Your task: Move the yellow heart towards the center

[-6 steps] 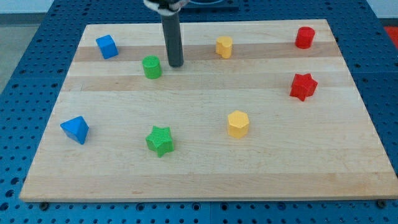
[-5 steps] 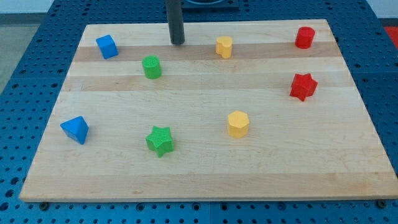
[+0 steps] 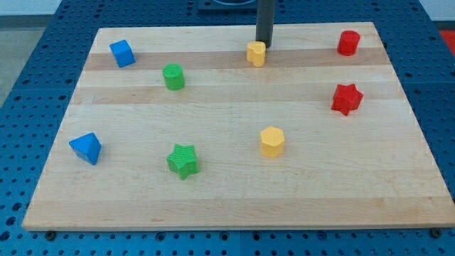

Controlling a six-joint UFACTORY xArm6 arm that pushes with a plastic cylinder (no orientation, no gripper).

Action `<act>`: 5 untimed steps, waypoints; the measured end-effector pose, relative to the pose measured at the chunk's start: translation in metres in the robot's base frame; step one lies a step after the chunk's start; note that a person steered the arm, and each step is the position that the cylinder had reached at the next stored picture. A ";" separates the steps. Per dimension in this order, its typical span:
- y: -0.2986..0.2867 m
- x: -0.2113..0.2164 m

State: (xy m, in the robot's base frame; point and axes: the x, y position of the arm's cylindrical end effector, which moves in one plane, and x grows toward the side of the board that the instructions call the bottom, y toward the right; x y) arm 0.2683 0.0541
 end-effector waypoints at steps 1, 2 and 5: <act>-0.018 0.047; -0.038 0.105; -0.056 0.230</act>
